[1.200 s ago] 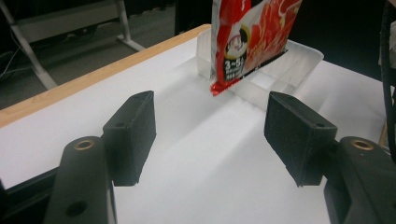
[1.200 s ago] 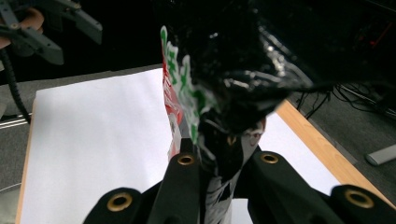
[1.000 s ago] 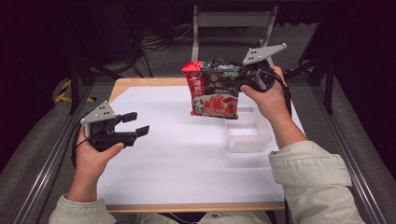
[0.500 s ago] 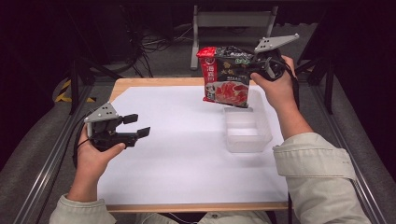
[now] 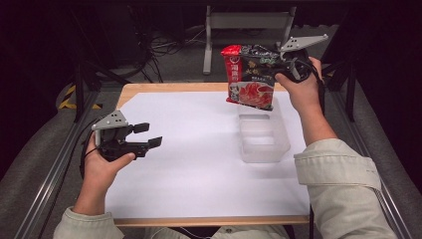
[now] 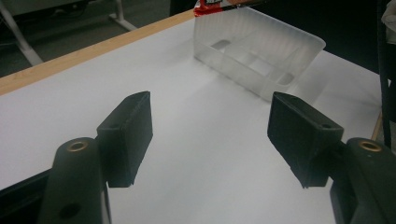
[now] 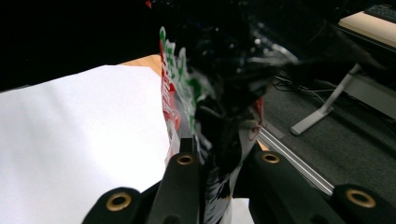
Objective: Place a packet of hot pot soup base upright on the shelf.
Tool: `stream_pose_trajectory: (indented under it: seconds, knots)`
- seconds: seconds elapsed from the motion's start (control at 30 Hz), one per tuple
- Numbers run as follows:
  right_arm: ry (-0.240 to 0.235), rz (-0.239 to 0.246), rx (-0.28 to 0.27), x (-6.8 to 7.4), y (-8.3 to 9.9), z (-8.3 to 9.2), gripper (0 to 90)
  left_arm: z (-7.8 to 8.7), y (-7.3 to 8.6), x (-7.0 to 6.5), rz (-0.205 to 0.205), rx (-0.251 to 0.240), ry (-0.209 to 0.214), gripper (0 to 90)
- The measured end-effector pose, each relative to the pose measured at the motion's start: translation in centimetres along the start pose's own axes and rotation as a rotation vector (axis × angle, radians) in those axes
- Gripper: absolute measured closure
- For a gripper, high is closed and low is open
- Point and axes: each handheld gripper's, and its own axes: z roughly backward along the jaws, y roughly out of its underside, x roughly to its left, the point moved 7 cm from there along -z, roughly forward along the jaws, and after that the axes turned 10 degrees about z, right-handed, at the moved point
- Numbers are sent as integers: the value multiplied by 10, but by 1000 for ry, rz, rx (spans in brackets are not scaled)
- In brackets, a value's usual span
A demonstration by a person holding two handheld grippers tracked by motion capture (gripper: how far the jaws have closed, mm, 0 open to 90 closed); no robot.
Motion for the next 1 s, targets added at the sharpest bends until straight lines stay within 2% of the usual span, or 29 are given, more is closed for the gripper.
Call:
stream_pose_trajectory:
  seconds: [0.5,0.73,1.0]
  knots:
    - [59,-38,-10,-26,20,0,840,-1,1,1,-9,3,2,310]
    - [79,-54,-4,-31,31,-2,840,-1,1,1,-2,4,2,311]
    - [63,-76,-5,-30,46,-7,840,-2,2,2,-4,7,-2,310]
